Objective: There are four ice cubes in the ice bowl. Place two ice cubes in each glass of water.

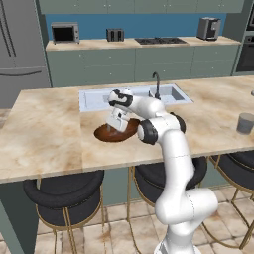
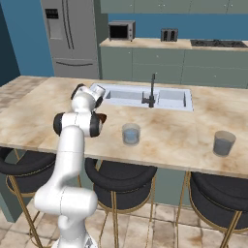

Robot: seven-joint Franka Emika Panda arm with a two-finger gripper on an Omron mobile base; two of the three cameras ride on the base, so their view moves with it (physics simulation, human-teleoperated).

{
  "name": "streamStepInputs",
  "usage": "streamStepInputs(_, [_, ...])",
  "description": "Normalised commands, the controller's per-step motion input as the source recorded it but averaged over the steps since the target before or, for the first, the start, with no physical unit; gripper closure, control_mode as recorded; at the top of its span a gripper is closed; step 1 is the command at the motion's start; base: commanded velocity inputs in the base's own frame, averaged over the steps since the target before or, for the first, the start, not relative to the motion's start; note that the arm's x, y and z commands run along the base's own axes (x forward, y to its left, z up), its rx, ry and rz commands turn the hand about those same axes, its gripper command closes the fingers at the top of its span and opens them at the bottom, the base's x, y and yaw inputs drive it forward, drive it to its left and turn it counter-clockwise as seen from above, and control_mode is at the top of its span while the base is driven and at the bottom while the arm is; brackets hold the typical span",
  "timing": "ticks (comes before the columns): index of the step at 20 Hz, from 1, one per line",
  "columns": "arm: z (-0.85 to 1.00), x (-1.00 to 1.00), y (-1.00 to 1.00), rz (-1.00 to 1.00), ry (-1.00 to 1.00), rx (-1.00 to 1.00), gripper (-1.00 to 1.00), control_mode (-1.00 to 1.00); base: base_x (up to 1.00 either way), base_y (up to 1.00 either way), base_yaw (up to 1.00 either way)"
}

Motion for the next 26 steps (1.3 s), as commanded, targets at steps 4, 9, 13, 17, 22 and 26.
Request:
streamStepInputs(4, [-0.03, -0.25, -0.05, -0.03, 0.00, 0.00, -1.00, -1.00, 0.00, 0.00, 0.00])
streamStepInputs(9, [-0.01, -0.26, -0.25, -0.04, 0.00, 0.00, -1.00, -1.00, 0.00, 0.00, 0.00])
streamStepInputs(13, [0.00, -0.18, -0.17, -0.06, 0.00, 0.00, -1.00, -1.00, 0.00, 0.00, 0.00])
streamStepInputs(17, [0.00, -0.07, 0.00, -0.07, -0.03, -0.01, -1.00, -1.00, 0.00, 0.00, 0.00])
streamStepInputs(22, [0.00, -0.04, 0.00, -0.08, -0.04, -0.04, -1.00, -1.00, 0.00, 0.00, 0.00])
streamStepInputs(26, [0.00, -0.15, 0.00, -0.09, -0.05, -0.06, -1.00, -1.00, 0.00, 0.00, 0.00])
